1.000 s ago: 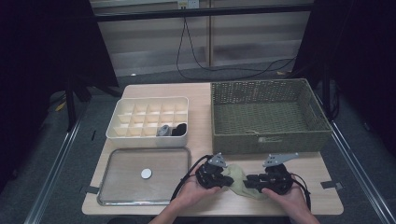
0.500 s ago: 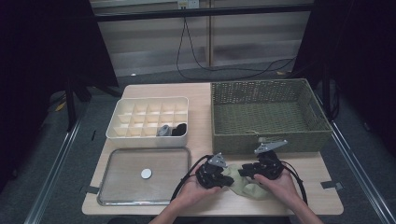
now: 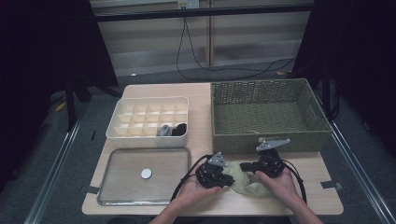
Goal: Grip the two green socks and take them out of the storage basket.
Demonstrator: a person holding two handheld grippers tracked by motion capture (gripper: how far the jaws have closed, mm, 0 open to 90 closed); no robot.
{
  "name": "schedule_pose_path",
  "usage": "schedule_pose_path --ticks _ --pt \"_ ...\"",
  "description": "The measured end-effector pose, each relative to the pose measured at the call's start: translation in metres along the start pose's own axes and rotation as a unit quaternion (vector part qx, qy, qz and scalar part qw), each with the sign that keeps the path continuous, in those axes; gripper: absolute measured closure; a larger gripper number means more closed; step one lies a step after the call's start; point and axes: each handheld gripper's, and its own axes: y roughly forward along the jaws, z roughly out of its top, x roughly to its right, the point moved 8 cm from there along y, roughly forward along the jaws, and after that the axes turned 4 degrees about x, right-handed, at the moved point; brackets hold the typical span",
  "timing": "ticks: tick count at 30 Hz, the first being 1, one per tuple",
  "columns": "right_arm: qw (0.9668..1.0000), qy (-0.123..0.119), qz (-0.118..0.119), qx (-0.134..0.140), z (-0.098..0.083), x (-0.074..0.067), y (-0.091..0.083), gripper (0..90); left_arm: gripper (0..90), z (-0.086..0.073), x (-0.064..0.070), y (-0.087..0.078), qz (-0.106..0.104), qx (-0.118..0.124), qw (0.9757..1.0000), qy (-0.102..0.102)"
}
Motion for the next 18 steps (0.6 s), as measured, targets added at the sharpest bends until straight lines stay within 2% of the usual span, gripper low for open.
schedule_pose_path --ticks 4,7,8,9,10,11,13,14,18 --pt "0.9995 -0.01 0.009 0.028 0.012 -0.009 -0.009 90.0 80.4 0.001 -0.003 -0.001 0.006 0.002 1.0 0.0" --pt "0.9986 -0.019 0.018 0.045 0.02 -0.02 -0.013 90.0 80.4 0.002 -0.004 -0.001 0.002 0.004 1.0 -0.002" --pt "0.9982 -0.025 0.022 0.051 0.022 -0.024 -0.014 90.0 80.4 0.003 -0.004 -0.001 0.009 0.008 0.9999 -0.005" --pt "0.9975 -0.034 0.029 0.055 0.025 -0.033 -0.013 90.0 80.2 0.004 -0.004 -0.001 0.002 0.012 0.9999 -0.007" --pt "0.9972 -0.039 0.032 0.056 0.025 -0.037 -0.012 90.0 80.1 0.004 -0.005 -0.001 0.002 0.014 0.9999 -0.006" --pt "0.9972 -0.039 0.032 0.056 0.025 -0.037 -0.012 90.0 80.1 0.004 -0.006 -0.001 0.012 0.013 0.9998 -0.007" --pt "0.9968 -0.046 0.038 0.053 0.024 -0.045 -0.01 90.0 79.7 0.004 -0.007 0.0 0.007 0.013 0.9999 -0.009" --pt "0.9967 -0.05 0.044 0.048 0.021 -0.05 -0.006 90.0 79.6 0.004 -0.01 -0.001 0.013 0.014 0.9997 -0.012" --pt "0.9963 -0.058 0.053 0.035 0.013 -0.058 0.001 90.0 79.6 0.004 -0.013 -0.001 0.022 0.019 0.9995 -0.014"
